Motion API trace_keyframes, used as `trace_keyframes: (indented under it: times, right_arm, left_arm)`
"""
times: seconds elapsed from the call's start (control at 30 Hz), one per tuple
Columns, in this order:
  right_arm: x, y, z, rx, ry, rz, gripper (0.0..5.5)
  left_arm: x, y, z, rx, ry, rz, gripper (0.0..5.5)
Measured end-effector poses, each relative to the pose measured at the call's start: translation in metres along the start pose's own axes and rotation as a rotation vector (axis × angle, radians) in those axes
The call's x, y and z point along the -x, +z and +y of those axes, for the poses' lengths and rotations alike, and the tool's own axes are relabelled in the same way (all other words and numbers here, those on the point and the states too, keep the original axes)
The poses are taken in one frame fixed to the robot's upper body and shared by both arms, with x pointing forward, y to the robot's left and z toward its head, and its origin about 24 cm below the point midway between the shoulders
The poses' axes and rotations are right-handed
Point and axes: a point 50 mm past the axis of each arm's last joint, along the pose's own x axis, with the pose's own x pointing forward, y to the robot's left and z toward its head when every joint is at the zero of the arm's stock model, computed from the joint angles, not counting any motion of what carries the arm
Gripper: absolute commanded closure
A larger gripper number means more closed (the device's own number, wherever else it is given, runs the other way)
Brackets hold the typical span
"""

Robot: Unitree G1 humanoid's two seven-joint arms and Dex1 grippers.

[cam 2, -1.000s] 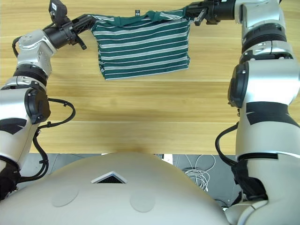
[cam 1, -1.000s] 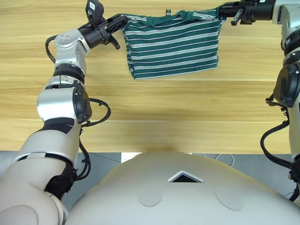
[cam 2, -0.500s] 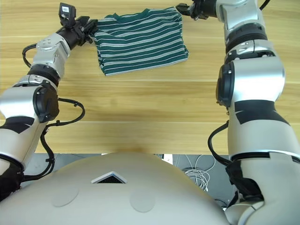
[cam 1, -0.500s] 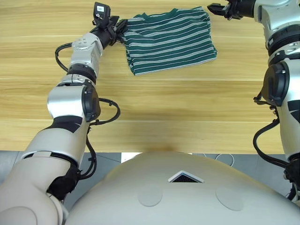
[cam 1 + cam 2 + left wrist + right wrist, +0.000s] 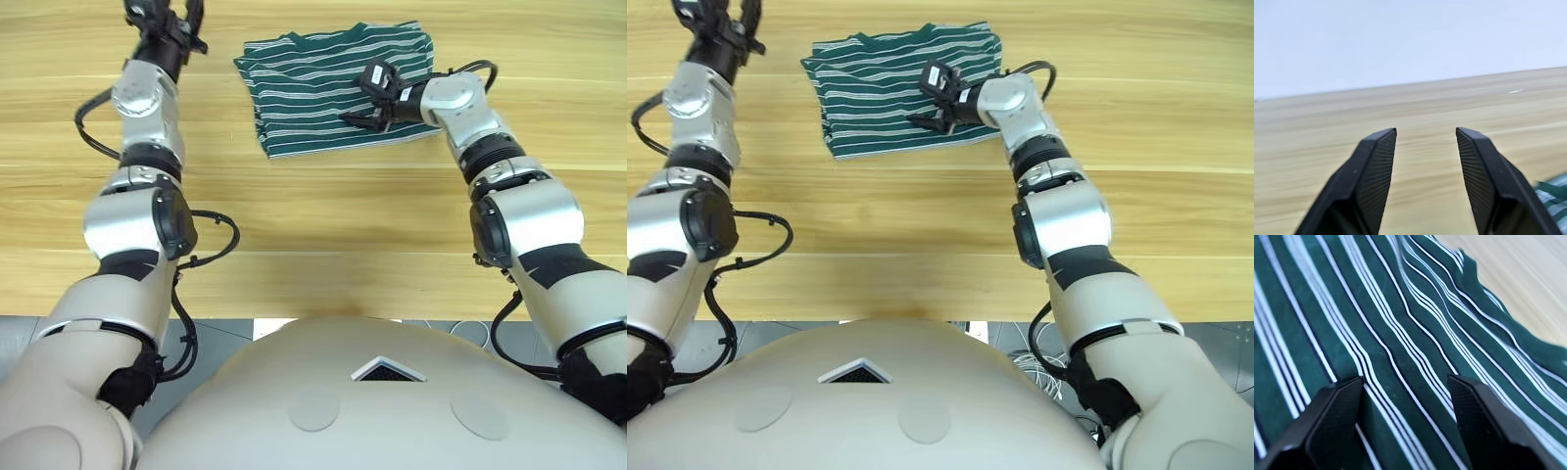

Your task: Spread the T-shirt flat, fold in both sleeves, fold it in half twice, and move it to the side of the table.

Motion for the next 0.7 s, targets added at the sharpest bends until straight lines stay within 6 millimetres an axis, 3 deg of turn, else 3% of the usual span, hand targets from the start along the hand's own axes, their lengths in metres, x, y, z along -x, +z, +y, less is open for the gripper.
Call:
trace_keyframes:
  times: [0.1,0.2,0.4,0.47,0.53,0.7]
  right_arm:
    - [-0.024,0.012,0.021,-0.011,0.001,-0.052,2.29]
    - [-0.038,0.021,0.034,0.091,-0.002,-0.036,2.29]
    - [-0.037,0.025,0.049,0.357,0.092,-0.049,2.29]
    - [-0.023,0.020,0.056,0.447,0.173,-0.101,2.29]
    - [0.005,0.007,0.064,0.520,0.259,-0.160,2.29]
    - [0.090,-0.027,0.067,0.588,0.385,-0.095,2.29]
  left_arm:
    - [0.023,-0.018,-0.010,-0.004,-0.039,-0.030,3.38]
    - [0.043,-0.028,-0.014,-0.047,-0.050,-0.043,3.38]
    - [0.058,-0.022,-0.016,-0.106,-0.068,-0.104,3.38]
    - [0.062,-0.016,-0.015,-0.126,-0.068,-0.134,3.38]
    - [0.068,-0.009,-0.012,-0.149,-0.064,-0.159,3.38]
    - [0.084,0.019,-0.011,-0.206,-0.073,-0.248,3.38]
